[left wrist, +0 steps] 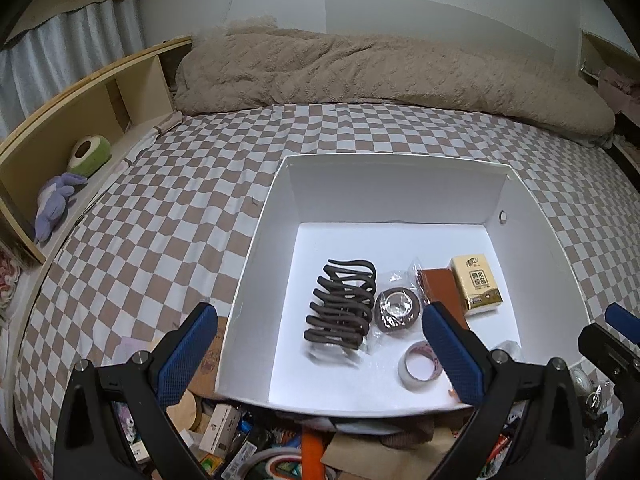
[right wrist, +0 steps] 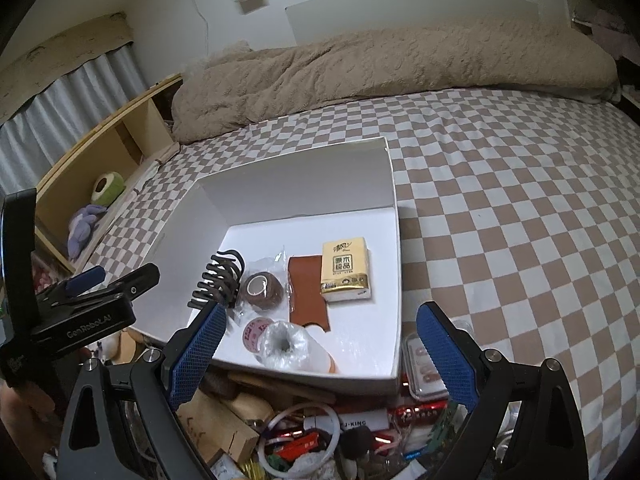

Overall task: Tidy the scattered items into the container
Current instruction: 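Withdraw both grippers from the box back toward the clutter pile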

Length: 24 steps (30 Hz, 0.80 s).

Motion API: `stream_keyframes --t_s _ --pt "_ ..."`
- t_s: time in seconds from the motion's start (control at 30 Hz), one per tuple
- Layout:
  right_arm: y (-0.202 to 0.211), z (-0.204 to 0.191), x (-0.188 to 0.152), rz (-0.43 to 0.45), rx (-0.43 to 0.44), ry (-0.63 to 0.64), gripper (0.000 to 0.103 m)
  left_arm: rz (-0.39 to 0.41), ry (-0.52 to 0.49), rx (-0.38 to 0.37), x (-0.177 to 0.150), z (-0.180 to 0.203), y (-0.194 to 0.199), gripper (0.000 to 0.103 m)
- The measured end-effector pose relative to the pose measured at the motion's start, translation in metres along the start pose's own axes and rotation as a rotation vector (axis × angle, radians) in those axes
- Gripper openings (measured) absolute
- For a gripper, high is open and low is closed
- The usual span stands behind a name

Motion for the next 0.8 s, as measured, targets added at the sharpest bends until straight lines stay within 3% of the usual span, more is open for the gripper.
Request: stream_keyframes --t_s 0.1,0.17,0.8 --pt "0.008 0.002 -0.002 0.014 -0.008 0.0 0.097 0.004 0.01 -0.006 -0.003 -0.003 0.006 0.103" --pt "0.014 0.003 -0.003 0.027 -0.01 0.0 0.103 0.011 0.012 -0.009 -0.006 -0.005 0.012 0.103" --pt "0.066 0.017 -0.041 0.172 -0.027 -0.077 0.103 0.134 0.041 -0.101 -0.028 -0.036 0.08 0.103"
Point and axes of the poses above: each gripper's, at about its wrist camera, not at the fingertips, and y roughly against the way its jaws point, z to its right, x to its top, the point moved 7 cm from there along -y, roughly the way its jaws point, and after that the axes turned 1 degree about z, right-handed, at the moved point
